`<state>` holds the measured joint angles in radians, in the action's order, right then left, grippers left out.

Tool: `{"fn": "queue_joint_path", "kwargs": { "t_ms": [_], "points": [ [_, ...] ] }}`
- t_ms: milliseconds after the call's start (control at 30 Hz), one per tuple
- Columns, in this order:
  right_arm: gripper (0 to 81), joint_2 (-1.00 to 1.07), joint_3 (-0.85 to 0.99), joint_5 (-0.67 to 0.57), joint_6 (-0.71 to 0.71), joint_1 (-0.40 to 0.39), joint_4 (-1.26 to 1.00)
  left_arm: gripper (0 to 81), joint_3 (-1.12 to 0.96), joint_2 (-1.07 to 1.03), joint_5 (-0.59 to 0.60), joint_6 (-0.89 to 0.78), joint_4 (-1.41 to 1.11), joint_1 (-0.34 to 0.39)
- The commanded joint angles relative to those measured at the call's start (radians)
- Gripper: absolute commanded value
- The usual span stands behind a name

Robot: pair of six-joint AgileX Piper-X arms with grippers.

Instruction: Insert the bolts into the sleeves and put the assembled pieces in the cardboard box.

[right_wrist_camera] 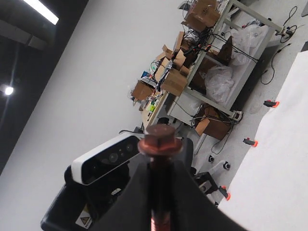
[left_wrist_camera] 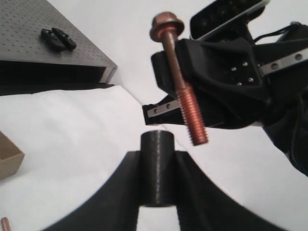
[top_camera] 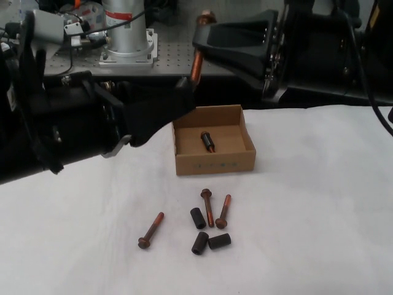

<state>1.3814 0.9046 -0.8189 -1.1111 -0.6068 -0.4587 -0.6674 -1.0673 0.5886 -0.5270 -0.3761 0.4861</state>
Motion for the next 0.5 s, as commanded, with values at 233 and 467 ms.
{"fn": "queue_joint_path", "kwargs": {
  "t_ms": [233,467],
  "points": [
    [2.5,-0.003,0.004,-0.008,0.035,-0.001,-0.012,0.6,-0.005,0.004,0.004,-0.049,-0.046,-0.003],
    [2.5,-0.003,0.004,-0.006,0.05,0.032,-0.012,0.6,-0.005,0.004,0.078,-0.049,-0.046,-0.003]
  ]
}}
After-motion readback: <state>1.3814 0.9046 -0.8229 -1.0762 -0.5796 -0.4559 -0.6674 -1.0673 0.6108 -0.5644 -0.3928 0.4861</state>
